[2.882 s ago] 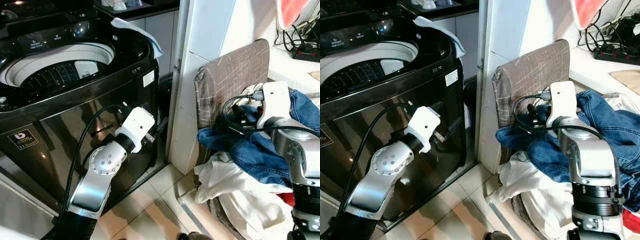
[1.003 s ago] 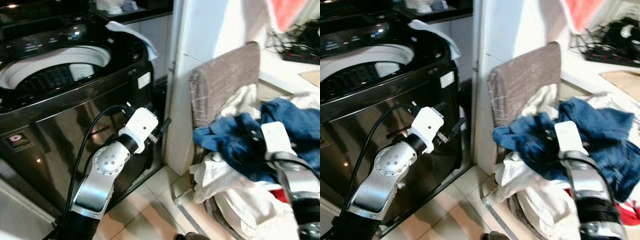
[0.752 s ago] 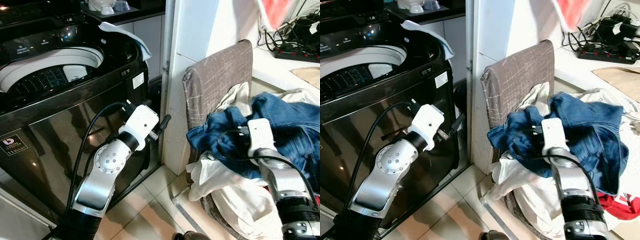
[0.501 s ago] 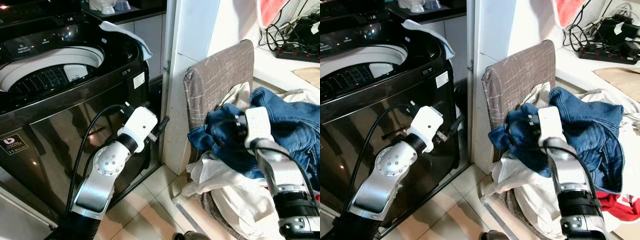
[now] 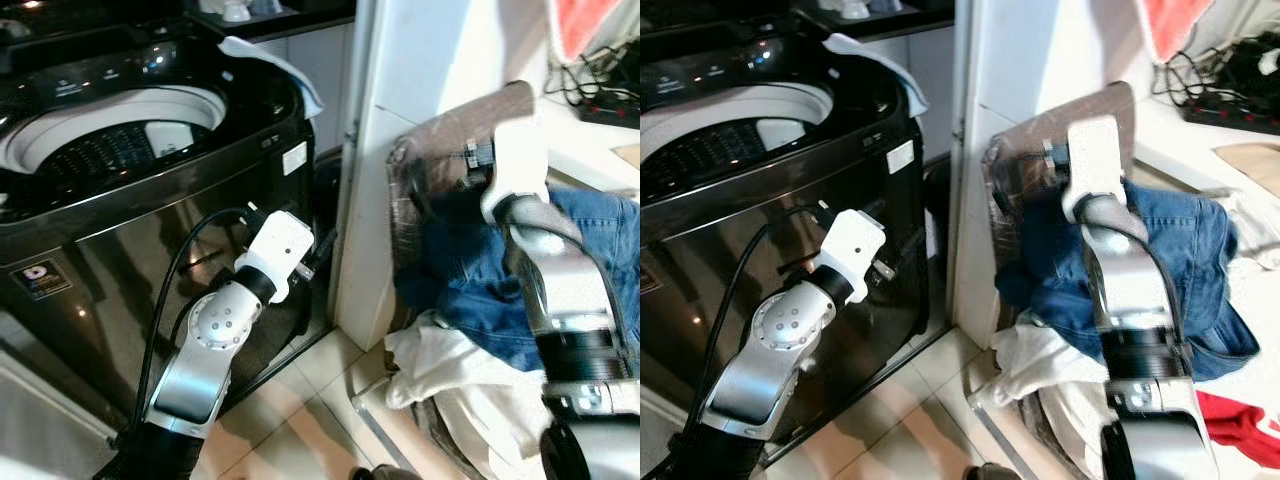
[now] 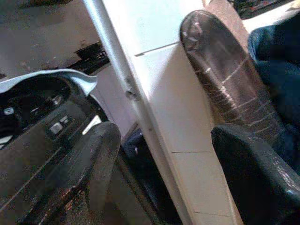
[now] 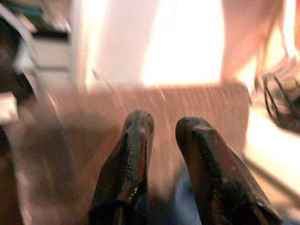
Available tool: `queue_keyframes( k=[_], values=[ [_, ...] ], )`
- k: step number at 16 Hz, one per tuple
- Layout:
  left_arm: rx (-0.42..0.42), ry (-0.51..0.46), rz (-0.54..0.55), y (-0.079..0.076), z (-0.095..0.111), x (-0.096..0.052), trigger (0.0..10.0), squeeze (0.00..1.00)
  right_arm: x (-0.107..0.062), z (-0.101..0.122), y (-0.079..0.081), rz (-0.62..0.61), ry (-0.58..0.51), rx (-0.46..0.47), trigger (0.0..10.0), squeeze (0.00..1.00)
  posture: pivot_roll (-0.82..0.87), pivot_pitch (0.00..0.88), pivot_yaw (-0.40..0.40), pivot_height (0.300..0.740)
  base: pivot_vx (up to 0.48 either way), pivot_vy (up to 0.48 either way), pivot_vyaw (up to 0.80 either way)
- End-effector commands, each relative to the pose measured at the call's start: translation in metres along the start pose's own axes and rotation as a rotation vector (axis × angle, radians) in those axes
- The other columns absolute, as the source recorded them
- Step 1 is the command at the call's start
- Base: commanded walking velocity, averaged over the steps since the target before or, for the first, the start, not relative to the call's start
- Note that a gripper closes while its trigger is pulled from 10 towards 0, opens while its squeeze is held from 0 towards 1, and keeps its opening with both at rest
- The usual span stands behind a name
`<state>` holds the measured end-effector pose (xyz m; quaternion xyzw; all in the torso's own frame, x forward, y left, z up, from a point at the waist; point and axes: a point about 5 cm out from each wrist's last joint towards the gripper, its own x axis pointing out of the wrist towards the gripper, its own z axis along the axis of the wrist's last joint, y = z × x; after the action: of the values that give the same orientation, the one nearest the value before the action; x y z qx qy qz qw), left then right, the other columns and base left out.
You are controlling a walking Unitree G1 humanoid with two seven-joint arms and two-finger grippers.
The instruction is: Clothes washing
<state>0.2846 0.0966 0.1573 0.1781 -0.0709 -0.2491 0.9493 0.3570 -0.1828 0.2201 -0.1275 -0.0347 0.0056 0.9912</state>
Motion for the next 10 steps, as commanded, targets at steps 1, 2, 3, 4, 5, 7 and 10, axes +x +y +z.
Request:
queue_keyframes(
  k=[1, 2, 3, 4, 5, 7, 10],
  values=[
    [0.008, -0.019, 0.021, 0.004, 0.005, 0.003, 10.0, 0.00, 0.005, 0.028, 0.006, 0.017, -0.120, 0.002, 0.0, 0.00, -0.06, 0.000, -0.034, 0.723, 0.000, 0.000, 0.77],
    [0.000, -0.035, 0.053, 0.006, 0.008, 0.004, 10.0, 0.00, 0.007, 0.037, 0.011, 0.036, -0.160, 0.002, 0.0, 0.00, -0.06, 0.000, -0.035, 0.723, 0.000, 0.000, 0.75],
    [-0.009, -0.048, 0.099, 0.009, 0.010, 0.004, 10.0, 0.00, 0.008, 0.040, 0.016, 0.050, -0.183, -0.008, 0.0, 0.00, -0.05, 0.000, -0.037, 0.723, 0.000, 0.000, 0.72],
    [-0.011, -0.054, 0.150, 0.012, 0.011, 0.005, 10.0, 0.00, 0.008, 0.040, 0.018, 0.061, -0.185, -0.002, 0.0, 0.00, -0.05, 0.000, -0.037, 0.723, 0.000, 0.000, 0.72],
    [-0.041, -0.055, 0.221, 0.014, 0.013, 0.005, 10.0, 0.00, 0.007, 0.034, 0.023, 0.075, -0.165, 0.017, 0.0, 0.00, -0.04, 0.000, -0.043, 0.723, 0.000, 0.000, 0.71],
    [-0.043, -0.047, 0.204, 0.009, 0.012, 0.004, 10.0, 0.00, 0.006, 0.020, 0.016, 0.012, -0.110, -0.039, 8.8, 0.00, -0.03, 0.000, -0.043, 0.723, 0.000, 0.000, 0.63],
    [-0.030, -0.013, 0.234, 0.014, 0.005, 0.002, 10.0, 0.00, -0.005, 0.002, -0.019, -0.250, -0.096, -0.243, 10.0, 1.00, -0.04, 0.000, -0.038, 0.723, 0.000, 0.000, 0.00]
  ],
)
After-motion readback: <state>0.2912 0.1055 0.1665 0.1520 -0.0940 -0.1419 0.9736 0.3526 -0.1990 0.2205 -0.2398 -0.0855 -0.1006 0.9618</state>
